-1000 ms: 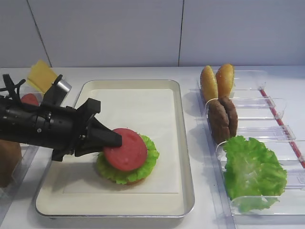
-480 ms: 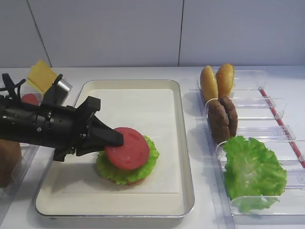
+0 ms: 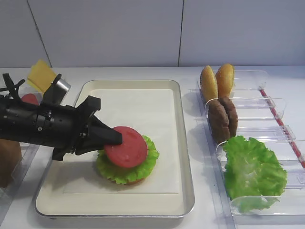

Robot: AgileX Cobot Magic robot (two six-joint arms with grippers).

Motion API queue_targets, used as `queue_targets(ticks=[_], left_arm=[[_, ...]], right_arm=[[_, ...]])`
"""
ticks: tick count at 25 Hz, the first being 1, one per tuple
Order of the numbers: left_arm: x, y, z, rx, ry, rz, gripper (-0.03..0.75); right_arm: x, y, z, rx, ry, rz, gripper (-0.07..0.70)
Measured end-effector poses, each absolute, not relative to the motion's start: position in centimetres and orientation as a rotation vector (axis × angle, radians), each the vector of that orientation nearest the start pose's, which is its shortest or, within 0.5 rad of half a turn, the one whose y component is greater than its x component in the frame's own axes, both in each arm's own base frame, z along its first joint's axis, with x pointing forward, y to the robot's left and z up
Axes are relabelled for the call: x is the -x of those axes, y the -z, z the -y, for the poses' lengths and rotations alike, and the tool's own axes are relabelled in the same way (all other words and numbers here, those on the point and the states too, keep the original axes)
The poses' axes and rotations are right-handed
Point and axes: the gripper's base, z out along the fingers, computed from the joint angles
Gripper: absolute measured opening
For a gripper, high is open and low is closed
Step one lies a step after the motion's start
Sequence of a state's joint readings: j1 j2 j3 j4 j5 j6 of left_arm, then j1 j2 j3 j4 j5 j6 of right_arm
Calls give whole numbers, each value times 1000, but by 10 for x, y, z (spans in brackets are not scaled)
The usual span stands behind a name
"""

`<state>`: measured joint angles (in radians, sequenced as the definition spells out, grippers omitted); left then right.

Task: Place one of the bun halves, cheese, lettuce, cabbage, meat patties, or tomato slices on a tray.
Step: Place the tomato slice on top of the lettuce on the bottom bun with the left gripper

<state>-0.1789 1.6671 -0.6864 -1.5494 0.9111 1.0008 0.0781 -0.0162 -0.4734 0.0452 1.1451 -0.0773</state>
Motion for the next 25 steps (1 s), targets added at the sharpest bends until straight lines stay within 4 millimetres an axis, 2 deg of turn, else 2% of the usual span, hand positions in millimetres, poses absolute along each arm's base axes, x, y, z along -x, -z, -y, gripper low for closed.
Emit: queue_targets(ticks=[14, 16, 18, 23, 25], left_arm=[[-256, -174, 119, 79, 1443, -2533, 60], [-255, -173, 119, 64, 1436, -2542, 81], [-255, -173, 119, 53, 1430, -2551, 144], [-254, -172, 119, 35, 1421, -2561, 386], [-254, -172, 119, 35, 1421, -2563, 435]], right_arm=[[8, -263, -3, 170, -55, -2132, 447], [8, -263, -3, 170, -55, -2132, 447], [8, -263, -3, 170, -55, -2132, 447], [8, -263, -3, 170, -55, -2132, 447], [8, -263, -3, 170, -55, -2132, 447]])
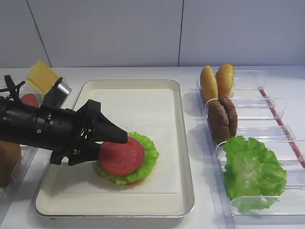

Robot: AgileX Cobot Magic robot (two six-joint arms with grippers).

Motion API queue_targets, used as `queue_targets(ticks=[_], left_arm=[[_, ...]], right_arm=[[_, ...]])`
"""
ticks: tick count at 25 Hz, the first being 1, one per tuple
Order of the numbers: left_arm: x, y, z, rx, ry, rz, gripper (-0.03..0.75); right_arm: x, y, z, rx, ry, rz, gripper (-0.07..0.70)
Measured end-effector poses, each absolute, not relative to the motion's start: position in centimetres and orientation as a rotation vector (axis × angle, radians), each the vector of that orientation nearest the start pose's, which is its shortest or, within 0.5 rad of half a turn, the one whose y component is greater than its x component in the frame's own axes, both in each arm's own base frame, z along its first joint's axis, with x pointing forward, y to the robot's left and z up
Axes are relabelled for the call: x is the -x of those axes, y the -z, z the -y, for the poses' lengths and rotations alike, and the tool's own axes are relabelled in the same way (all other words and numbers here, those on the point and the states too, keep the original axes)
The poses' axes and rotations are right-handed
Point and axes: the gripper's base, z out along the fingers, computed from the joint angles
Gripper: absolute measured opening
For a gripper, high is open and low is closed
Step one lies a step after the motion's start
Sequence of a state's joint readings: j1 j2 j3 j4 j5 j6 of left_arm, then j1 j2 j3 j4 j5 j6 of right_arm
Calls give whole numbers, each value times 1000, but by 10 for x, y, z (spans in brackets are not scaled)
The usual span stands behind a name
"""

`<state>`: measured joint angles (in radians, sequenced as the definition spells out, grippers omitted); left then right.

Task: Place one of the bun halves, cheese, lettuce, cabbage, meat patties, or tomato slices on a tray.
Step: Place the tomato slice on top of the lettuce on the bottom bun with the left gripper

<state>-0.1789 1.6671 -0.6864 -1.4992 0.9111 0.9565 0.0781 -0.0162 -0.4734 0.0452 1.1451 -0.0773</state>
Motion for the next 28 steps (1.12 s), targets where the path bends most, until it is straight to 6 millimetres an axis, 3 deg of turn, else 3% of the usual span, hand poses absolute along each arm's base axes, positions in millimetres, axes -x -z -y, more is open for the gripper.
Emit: queue_targets(ticks=[14, 23, 28], left_arm=[[-263, -185, 121, -77, 1403, -2587, 461], [-266, -186, 118, -157, 1303, -2646, 462], [-275, -192, 114, -227, 1157, -2727, 462]], right_arm=[[8, -263, -3, 170, -55, -2132, 447], [8, -263, -3, 174, -53, -2132, 447], [8, -263, -3, 174, -53, -2132, 447]])
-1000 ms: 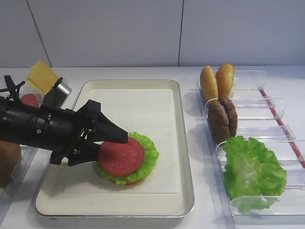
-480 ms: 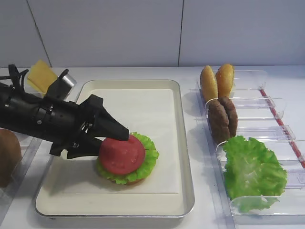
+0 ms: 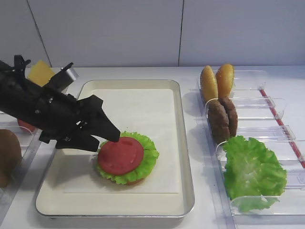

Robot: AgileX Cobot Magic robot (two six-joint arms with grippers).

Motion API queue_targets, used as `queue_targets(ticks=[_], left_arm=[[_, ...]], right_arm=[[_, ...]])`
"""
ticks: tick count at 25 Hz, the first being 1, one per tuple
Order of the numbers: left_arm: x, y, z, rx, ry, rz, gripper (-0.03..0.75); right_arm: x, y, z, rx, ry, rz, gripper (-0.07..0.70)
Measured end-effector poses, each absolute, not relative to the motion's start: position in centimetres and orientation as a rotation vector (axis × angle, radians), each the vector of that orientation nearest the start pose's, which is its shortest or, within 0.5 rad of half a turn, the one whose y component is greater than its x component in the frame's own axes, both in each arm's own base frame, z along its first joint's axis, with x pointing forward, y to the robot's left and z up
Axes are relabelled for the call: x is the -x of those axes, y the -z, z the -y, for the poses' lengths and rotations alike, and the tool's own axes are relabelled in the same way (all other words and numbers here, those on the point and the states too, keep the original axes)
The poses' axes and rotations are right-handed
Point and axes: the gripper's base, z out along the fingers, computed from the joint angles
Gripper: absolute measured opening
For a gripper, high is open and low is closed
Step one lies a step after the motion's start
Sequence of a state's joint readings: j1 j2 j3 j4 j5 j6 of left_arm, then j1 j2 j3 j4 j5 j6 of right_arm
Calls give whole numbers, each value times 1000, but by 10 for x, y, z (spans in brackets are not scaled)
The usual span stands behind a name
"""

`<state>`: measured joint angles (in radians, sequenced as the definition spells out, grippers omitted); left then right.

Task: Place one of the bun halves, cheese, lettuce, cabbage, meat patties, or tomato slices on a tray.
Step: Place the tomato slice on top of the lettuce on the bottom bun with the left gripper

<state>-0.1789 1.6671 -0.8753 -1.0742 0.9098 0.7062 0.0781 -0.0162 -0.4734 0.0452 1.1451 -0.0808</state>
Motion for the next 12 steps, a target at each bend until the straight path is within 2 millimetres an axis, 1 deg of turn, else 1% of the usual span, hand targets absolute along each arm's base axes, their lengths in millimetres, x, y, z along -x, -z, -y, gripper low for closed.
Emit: queue_targets(ticks=[3, 9, 12], left_arm=[[-282, -199, 112, -256, 1079, -2755, 462], [-292, -213, 110, -301, 995, -2755, 455], [-295, -223, 105, -346, 887, -2776, 454]], right_arm=[[8, -263, -3, 174, -53, -2132, 447], [8, -263, -3, 174, -53, -2132, 447], [8, -263, -3, 174, -53, -2132, 447]])
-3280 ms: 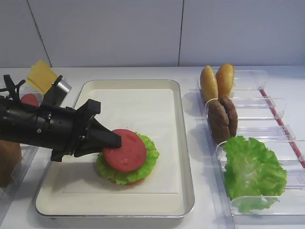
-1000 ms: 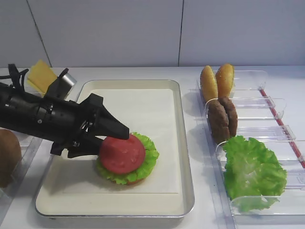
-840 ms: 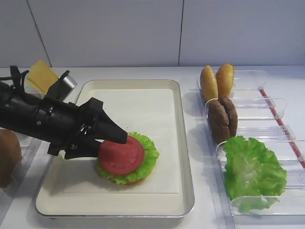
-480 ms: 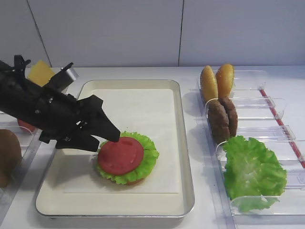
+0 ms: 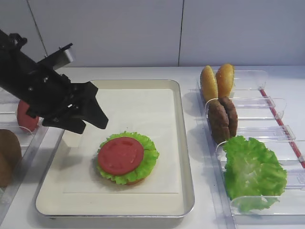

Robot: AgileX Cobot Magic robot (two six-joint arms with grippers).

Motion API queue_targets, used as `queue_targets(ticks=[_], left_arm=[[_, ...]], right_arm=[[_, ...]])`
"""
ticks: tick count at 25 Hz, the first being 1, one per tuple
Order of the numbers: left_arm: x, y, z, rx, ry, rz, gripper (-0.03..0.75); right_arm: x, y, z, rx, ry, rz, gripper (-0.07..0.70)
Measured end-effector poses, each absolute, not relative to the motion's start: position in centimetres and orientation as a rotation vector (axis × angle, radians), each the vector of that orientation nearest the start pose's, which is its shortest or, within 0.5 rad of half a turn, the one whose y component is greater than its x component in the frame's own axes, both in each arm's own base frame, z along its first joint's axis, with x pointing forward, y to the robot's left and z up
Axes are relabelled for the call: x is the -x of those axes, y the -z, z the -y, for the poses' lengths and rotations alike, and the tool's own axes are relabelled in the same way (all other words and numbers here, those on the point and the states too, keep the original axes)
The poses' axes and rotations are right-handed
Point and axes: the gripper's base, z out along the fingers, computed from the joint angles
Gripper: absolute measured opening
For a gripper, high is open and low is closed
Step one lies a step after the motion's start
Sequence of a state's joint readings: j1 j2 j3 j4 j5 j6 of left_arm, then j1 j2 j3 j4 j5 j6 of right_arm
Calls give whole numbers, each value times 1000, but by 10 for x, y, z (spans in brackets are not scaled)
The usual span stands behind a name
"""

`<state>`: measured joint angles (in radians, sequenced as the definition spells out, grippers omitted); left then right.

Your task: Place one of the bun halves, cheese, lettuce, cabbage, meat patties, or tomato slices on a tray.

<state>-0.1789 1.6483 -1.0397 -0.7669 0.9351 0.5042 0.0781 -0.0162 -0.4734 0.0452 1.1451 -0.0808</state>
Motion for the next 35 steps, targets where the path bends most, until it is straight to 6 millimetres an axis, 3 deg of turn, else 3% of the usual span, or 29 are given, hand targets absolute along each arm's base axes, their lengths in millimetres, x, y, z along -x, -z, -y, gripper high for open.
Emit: queue_targets(ticks=[10, 17, 22, 27, 35], left_arm=[[-304, -276, 73, -369, 301, -2875, 454], [-289, -305, 46, -286, -68, -2859, 453], [-270, -328, 41, -268, -89, -2794, 450], [-237, -341, 35, -255, -80, -2739, 449], [-183, -324, 25, -255, -76, -2712, 449]], right_arm=[[8, -263, -3, 174, -53, -2132, 447], [8, -263, -3, 174, -53, -2132, 447], [8, -263, -3, 174, -53, -2132, 447], [8, -263, -3, 174, -53, -2132, 447], [8, -263, -3, 174, -53, -2132, 447]])
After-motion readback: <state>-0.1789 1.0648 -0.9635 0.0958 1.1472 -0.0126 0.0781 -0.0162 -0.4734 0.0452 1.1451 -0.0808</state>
